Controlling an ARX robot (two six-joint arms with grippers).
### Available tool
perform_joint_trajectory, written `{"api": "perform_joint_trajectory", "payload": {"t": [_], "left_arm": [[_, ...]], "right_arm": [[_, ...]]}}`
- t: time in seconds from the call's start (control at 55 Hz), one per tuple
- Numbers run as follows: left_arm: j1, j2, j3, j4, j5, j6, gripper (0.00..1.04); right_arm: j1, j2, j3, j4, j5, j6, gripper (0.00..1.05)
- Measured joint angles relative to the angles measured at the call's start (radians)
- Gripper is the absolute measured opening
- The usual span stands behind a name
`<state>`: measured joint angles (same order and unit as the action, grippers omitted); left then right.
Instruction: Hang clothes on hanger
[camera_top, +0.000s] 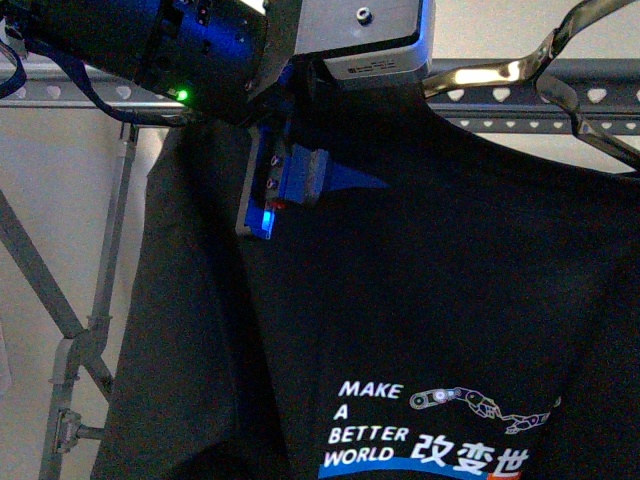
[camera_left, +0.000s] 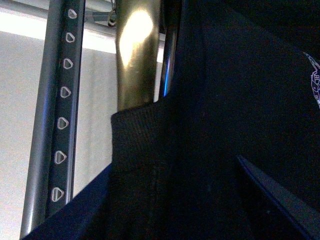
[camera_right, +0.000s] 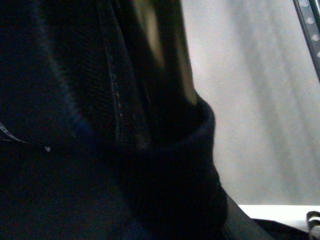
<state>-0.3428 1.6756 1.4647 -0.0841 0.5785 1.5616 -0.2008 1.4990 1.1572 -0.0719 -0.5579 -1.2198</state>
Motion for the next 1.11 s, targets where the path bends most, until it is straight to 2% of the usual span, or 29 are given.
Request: {"api": "perform_joint_trajectory", "payload": {"t": [0.255, 0.545, 0.691, 0.745, 0.836, 0.891, 0.927, 0.945, 0.964, 0.982, 1.036, 1.109], "left_arm": [[0.0, 0.0, 0.0, 0.0, 0.002, 0.002, 1.0], [0.0, 0.0, 0.0, 0.0, 0.003, 0.002, 0.98], [0.0, 0.0, 0.0, 0.0, 0.004, 0.002, 0.98], [-0.002, 0.0, -0.01, 0.034, -0.015, -0.03, 0.98], [0.002, 0.006, -0.117, 0.48, -0.204, -0.484, 0.98], [0.014, 0.018, -0.119, 0.634, -0.291, -0.766, 0.98], [0.026, 0.019, -0.11, 0.687, -0.345, -0.929, 0.98], [0.04, 0.019, -0.09, 0.697, -0.399, -1.111, 0.98], [0.051, 0.019, -0.075, 0.695, -0.436, -1.206, 0.98], [0.056, 0.019, -0.067, 0.693, -0.454, -1.23, 0.98], [0.089, 0.019, -0.029, 0.675, -0.547, -1.49, 0.98], [0.123, 0.019, 0.001, 0.639, -0.63, -1.653, 0.98]], "right_arm": [[-0.075, -0.072, -0.079, -0.142, -0.076, 0.026, 0.1], [-0.135, -0.071, -0.13, -0.357, -0.008, -0.104, 0.09], [-0.142, -0.064, -0.13, -0.388, -0.016, -0.06, 0.09], [-0.143, -0.064, -0.129, -0.389, -0.047, -0.025, 0.09], [-0.146, -0.076, -0.126, -0.367, -0.107, 0.103, 0.08], [-0.149, -0.096, -0.134, -0.34, -0.135, 0.161, 0.08], [-0.151, -0.113, -0.141, -0.324, -0.151, 0.206, 0.08], [-0.153, -0.132, -0.15, -0.311, -0.167, 0.246, 0.08], [-0.156, -0.145, -0.156, -0.304, -0.178, 0.264, 0.08], [-0.158, -0.159, -0.164, -0.298, -0.187, 0.291, 0.08], [-0.161, -0.198, -0.185, -0.279, -0.195, 0.357, 0.08], [-0.163, -0.241, -0.205, -0.258, -0.199, 0.432, 0.08]]}}
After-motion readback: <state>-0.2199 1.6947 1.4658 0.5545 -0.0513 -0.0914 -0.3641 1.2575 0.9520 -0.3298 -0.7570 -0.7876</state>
